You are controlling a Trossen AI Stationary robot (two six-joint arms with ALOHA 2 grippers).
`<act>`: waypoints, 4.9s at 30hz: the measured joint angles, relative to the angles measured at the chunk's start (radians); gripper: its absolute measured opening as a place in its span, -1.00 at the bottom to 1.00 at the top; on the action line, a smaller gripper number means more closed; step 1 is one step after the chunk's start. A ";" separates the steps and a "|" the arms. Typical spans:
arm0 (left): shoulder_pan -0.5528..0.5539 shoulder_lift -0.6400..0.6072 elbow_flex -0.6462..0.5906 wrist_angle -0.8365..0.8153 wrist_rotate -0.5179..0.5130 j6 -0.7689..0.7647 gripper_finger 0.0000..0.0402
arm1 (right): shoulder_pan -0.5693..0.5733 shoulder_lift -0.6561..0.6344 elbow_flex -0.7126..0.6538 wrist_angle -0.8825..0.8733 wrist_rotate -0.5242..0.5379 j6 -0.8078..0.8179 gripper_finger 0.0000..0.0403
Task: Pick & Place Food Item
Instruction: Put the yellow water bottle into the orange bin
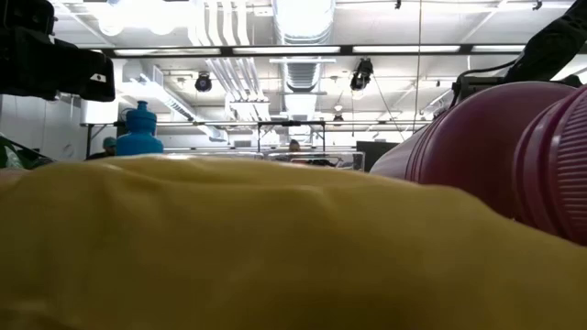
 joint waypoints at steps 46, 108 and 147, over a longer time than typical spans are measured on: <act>0.000 0.000 0.000 0.000 0.000 0.000 -0.99 | 0.000 -0.287 0.313 -0.496 0.081 -0.280 -0.94; 0.000 0.000 0.000 0.000 0.000 0.000 -0.99 | 0.000 0.115 1.250 -0.864 -0.016 -0.838 -0.94; 0.000 0.000 0.000 0.000 0.000 0.000 -0.99 | 0.018 0.232 1.257 -0.960 -0.329 -0.834 -0.94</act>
